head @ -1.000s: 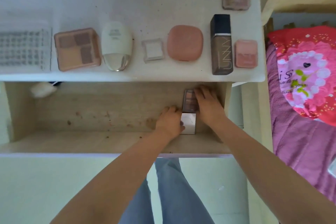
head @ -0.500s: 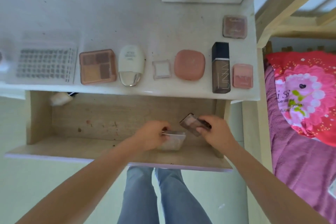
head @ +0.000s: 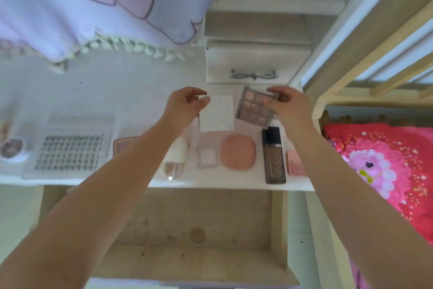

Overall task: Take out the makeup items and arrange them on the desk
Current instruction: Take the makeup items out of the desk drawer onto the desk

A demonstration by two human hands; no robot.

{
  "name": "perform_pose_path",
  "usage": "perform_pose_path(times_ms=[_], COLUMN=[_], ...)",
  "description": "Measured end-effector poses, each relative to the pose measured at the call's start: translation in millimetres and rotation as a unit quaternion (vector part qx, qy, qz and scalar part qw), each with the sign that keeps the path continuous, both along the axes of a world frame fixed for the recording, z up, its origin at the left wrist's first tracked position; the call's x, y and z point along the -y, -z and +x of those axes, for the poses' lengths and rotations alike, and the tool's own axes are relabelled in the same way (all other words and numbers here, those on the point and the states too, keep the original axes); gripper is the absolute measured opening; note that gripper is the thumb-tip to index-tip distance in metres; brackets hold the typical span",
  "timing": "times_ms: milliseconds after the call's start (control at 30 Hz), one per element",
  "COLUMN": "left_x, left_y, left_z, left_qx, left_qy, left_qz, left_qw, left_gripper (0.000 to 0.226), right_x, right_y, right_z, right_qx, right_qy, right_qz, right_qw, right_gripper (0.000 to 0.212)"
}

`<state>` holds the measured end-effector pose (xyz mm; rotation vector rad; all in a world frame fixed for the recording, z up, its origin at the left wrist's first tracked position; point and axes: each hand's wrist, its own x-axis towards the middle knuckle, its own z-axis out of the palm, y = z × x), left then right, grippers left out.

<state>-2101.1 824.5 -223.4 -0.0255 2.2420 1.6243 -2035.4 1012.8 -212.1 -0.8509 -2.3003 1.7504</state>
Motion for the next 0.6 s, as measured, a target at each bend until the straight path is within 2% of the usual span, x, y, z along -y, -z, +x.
perform_pose_path(times_ms=[100,233,333,467,533,600], left_x=[-13,-15,-19,-25,-25,-24], left_y=[11,28,33,33,34,33], left_z=[-33,-60,-65,-60,-55,-51], left_qx=[0.020,0.036,0.029,-0.011,-0.043,-0.086], left_qy=[0.021,0.048,0.081,0.103,0.106,0.110], left_qz=[-0.045,-0.107,-0.166,-0.253,-0.289,-0.321], left_qw=[0.999,0.993,0.982,0.962,0.950,0.937], left_gripper=[0.023,0.020,0.023,0.035,0.039,0.040], right_x=[-5,-11,-14,-12,-9,-5], right_y=[16,24,28,34,38,42], right_z=[-28,-45,-51,-58,-54,-48], right_qx=[0.074,0.145,0.188,0.201,0.220,0.218], right_qy=[-0.018,-0.079,-0.127,-0.174,-0.188,-0.184], right_qz=[0.056,0.129,0.238,0.356,0.417,0.456], right_qw=[0.996,0.978,0.944,0.896,0.862,0.843], right_gripper=[0.031,0.031,0.034,0.036,0.039,0.041])
